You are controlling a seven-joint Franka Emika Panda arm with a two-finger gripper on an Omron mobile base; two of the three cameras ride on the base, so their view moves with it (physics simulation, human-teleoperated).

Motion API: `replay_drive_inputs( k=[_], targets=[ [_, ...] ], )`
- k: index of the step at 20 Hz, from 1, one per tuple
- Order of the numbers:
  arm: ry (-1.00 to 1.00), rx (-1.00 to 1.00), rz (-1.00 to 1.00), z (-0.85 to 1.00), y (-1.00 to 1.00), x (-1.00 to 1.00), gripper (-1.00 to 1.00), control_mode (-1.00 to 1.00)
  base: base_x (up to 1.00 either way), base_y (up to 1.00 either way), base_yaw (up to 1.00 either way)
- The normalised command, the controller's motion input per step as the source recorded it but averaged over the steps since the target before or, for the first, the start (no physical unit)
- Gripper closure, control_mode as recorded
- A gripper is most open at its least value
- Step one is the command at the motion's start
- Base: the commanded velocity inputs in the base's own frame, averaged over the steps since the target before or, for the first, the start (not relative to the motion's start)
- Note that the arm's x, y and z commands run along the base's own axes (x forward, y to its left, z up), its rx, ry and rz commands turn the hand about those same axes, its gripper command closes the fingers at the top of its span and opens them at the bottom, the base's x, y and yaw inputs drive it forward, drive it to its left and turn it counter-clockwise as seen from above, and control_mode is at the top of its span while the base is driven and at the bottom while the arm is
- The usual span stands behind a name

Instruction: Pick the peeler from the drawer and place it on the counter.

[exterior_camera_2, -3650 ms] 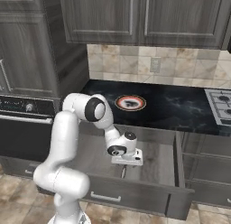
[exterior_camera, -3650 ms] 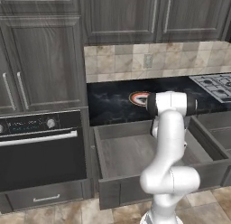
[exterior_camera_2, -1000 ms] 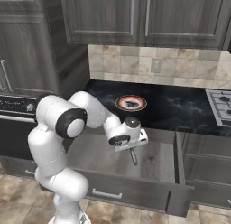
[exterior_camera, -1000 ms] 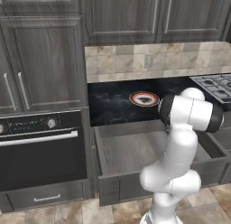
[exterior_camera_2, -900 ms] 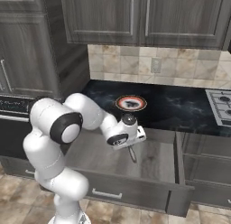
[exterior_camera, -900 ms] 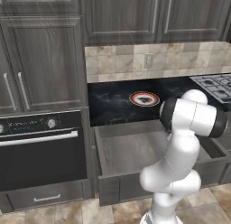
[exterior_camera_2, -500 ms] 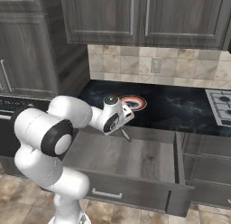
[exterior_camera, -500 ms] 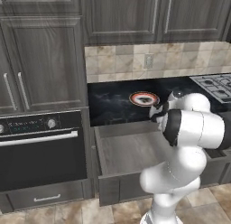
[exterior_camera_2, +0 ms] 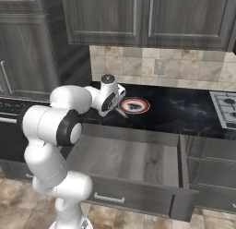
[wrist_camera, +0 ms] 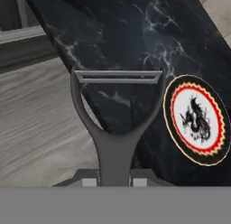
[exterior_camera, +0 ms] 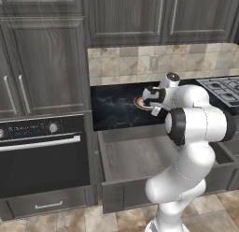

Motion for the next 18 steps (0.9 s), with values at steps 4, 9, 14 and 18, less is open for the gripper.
replay_drive_inputs(
  k=[4,9,14,18],
  targets=[
    [0.00,0.04,0.35,0.00,0.39,0.77,1.00,-1.00,0.00,0.00,0.00],
    [0.00,0.00,0.32,-0.17,0.49,0.75,1.00,-1.00,0.00,0.00,0.00],
    [0.00,0.00,0.24,-0.39,0.36,0.43,1.00,-1.00,0.00,0.00,0.00],
    [0.01,0.00,0.20,-0.61,0.22,0.37,1.00,-1.00,0.00,0.00,0.00]
  ],
)
